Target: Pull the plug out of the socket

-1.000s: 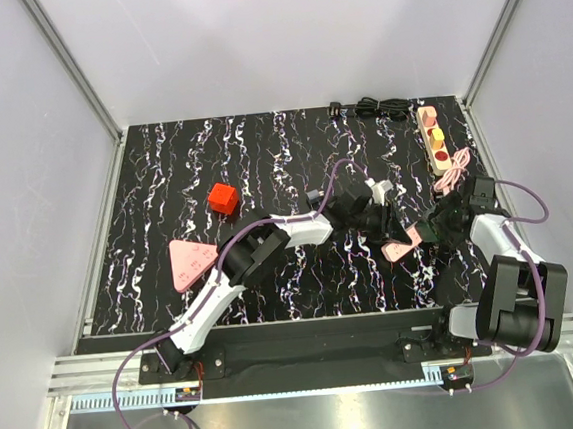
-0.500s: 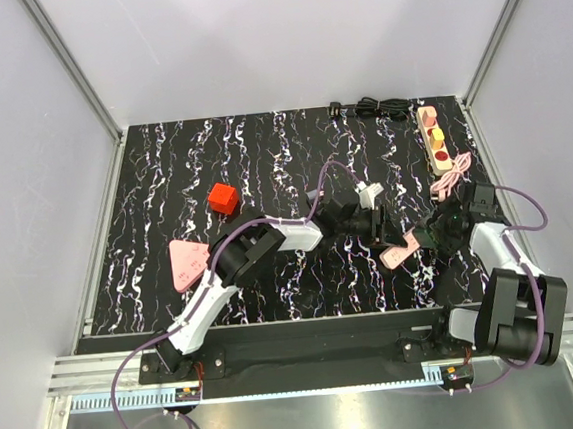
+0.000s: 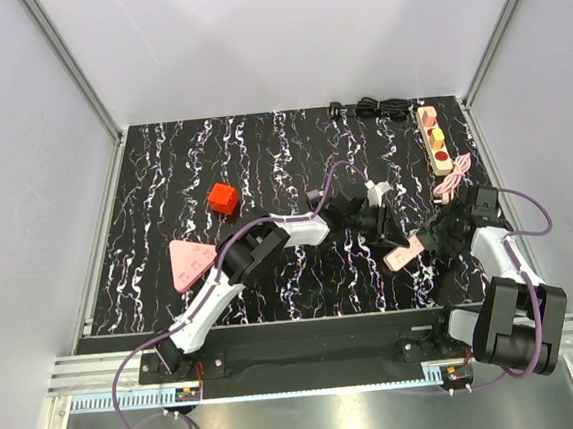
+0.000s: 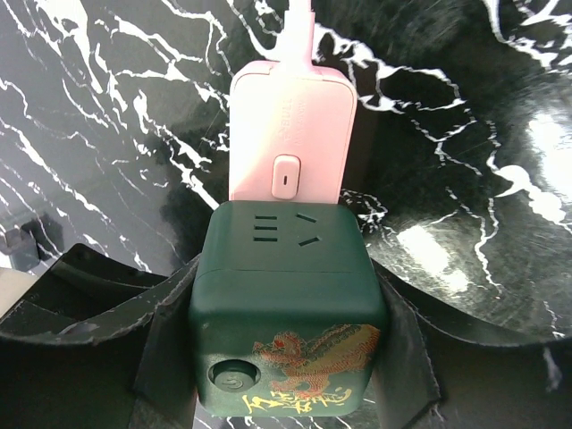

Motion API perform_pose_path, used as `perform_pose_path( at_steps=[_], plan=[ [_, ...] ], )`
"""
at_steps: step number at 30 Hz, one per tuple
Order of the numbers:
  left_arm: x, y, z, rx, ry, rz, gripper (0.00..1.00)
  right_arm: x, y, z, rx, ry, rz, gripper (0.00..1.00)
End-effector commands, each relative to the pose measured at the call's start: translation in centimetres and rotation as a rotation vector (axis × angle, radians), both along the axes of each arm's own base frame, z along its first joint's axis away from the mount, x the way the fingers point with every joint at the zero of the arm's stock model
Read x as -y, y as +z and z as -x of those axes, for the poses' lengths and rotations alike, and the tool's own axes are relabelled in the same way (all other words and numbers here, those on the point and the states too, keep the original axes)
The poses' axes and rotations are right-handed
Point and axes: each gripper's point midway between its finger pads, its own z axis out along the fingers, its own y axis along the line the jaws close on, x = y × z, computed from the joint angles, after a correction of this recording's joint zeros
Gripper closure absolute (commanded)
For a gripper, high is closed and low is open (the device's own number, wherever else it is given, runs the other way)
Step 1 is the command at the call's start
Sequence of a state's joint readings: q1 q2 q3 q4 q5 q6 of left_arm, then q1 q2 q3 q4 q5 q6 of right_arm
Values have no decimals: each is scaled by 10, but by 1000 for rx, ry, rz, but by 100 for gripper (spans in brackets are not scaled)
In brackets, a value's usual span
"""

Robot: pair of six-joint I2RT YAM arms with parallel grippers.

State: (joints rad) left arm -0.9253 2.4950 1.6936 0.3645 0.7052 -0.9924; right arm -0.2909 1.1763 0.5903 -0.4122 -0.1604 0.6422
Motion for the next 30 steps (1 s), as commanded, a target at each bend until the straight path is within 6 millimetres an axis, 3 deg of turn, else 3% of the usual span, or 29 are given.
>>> perform_pose_path(
  at_steps=[1, 14, 19, 20, 21, 22, 23, 25, 26, 30],
  plan=[
    [-26, -88, -10, -76, 130, -296, 100, -18, 22, -1, 57, 50, -61, 100],
    [-32, -116, -10, -111, 170, -495, 100, -14, 67, 6, 126, 17, -19, 100],
    [-20, -105, -11, -92, 137, -418, 100, -25, 72, 4, 135, 47, -81, 100],
    [-21, -104, -2, -106, 101, -381, 100, -25, 72, 4, 134, 49, -79, 100],
    [-8, -83, -7, -54, 90, -279, 96, -25, 70, 4, 130, 51, -78, 100],
    [-10, -82, -2, -50, 73, -250, 89, -24, 68, 4, 123, 59, -71, 100],
    [0, -59, -2, -7, 45, -152, 80, -24, 67, 3, 122, 62, -73, 100],
    [-1, -52, 5, 3, 12, -98, 67, -29, 58, 5, 102, 82, -97, 100],
    [3, -42, 5, 27, 5, -58, 56, -31, 56, 5, 99, 84, -108, 100],
    [5, -31, 11, 46, -30, 0, 45, -35, 45, 7, 86, 89, -133, 100]
  ],
)
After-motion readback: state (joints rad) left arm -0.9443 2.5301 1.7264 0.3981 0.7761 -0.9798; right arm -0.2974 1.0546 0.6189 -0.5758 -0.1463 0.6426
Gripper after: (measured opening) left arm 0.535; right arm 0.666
